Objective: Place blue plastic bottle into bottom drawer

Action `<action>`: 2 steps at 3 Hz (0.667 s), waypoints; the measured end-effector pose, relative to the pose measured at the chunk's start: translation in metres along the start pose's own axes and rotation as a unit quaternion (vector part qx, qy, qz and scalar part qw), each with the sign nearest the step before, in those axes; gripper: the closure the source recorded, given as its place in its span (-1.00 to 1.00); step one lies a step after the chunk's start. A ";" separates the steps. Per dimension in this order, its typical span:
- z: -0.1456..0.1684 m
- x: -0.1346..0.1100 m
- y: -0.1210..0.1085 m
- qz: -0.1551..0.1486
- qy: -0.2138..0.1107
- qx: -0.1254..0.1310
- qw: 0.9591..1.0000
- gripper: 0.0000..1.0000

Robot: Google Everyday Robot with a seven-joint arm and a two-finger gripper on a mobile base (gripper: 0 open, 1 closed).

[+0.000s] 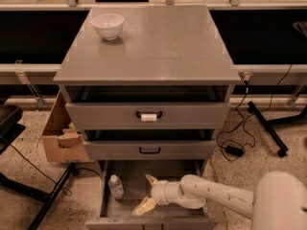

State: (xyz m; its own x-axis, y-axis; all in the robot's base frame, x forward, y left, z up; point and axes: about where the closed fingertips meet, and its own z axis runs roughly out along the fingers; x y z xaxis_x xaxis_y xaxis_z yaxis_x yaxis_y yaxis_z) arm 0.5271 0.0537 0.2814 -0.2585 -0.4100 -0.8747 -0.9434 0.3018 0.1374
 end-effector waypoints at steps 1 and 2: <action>-0.038 -0.016 0.039 0.038 0.075 -0.040 0.996 -1.00; -0.072 -0.056 0.054 0.036 0.126 -0.038 0.991 -1.00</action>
Offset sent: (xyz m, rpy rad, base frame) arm -0.0667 -0.0378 0.1323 -0.3134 0.2241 0.0699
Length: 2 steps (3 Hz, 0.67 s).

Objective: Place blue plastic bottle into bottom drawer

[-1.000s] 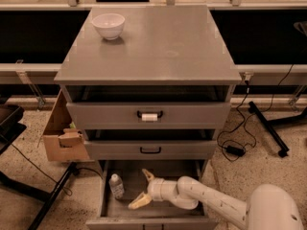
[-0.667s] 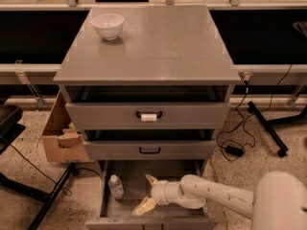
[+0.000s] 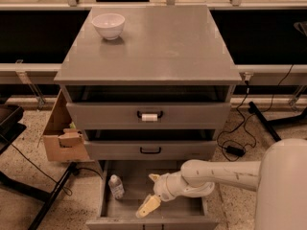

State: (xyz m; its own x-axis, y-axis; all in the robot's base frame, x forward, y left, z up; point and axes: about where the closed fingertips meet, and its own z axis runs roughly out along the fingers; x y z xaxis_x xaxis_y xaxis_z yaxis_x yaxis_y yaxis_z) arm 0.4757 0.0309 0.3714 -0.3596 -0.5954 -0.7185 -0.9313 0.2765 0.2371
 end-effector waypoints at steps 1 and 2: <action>0.000 0.000 0.000 0.000 0.000 0.000 1.000 -1.00; -0.031 -0.001 0.001 -0.001 0.024 0.024 0.999 -1.00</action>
Offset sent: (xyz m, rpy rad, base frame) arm -0.0007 -0.0467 0.0454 -0.1077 -0.0492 -0.0432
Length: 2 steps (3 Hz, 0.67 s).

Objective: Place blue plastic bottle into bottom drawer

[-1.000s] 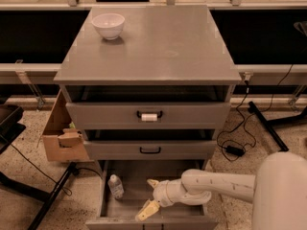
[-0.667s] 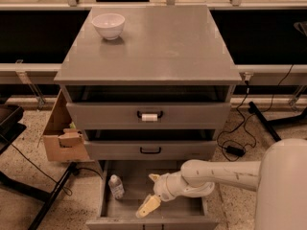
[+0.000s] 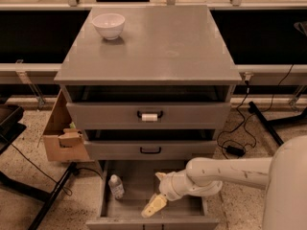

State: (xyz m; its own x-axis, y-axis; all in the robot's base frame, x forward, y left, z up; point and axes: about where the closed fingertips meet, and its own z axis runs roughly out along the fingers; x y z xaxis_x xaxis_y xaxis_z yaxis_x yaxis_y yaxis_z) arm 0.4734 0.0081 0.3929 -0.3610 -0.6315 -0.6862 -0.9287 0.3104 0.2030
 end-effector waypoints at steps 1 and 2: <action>-0.052 0.004 0.012 0.005 0.052 0.023 0.998 -1.00; -0.100 0.018 0.042 0.019 0.134 0.013 0.991 -1.00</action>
Offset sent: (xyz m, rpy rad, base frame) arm -0.0443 -0.1239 0.2160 -0.5131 0.0095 0.0393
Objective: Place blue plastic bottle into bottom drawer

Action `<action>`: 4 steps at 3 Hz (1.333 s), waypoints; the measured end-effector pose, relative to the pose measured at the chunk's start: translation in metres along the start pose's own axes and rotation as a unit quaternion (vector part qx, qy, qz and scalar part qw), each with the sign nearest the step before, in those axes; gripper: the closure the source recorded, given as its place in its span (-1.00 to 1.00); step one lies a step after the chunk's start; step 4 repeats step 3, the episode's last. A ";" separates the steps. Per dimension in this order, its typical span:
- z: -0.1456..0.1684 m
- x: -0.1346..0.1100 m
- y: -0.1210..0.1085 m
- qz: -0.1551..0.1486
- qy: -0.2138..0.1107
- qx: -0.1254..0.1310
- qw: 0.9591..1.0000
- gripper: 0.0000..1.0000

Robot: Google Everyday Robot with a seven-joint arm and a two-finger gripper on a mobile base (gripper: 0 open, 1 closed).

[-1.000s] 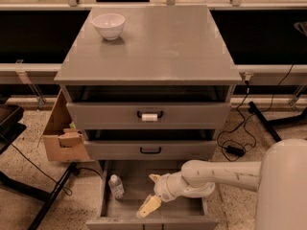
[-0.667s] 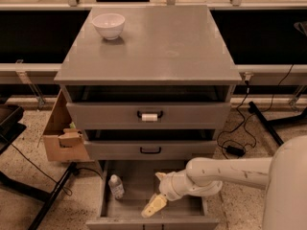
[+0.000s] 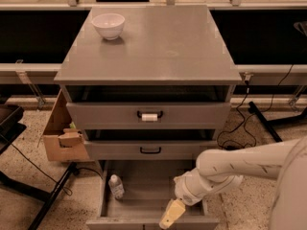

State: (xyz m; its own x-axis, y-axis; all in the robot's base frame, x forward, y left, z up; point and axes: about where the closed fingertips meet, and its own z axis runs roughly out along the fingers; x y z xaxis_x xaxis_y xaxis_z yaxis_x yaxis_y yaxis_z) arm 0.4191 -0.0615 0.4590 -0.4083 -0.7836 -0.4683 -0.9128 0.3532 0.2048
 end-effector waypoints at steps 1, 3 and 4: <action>-0.050 0.027 0.033 0.008 0.099 -0.023 0.995 -1.00; -0.156 0.066 0.099 0.049 0.183 0.023 0.982 -1.00; -0.156 0.066 0.099 0.049 0.183 0.023 0.982 -1.00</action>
Offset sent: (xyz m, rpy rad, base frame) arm -0.0579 -0.0851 0.2640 -0.4050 -0.0761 -0.0534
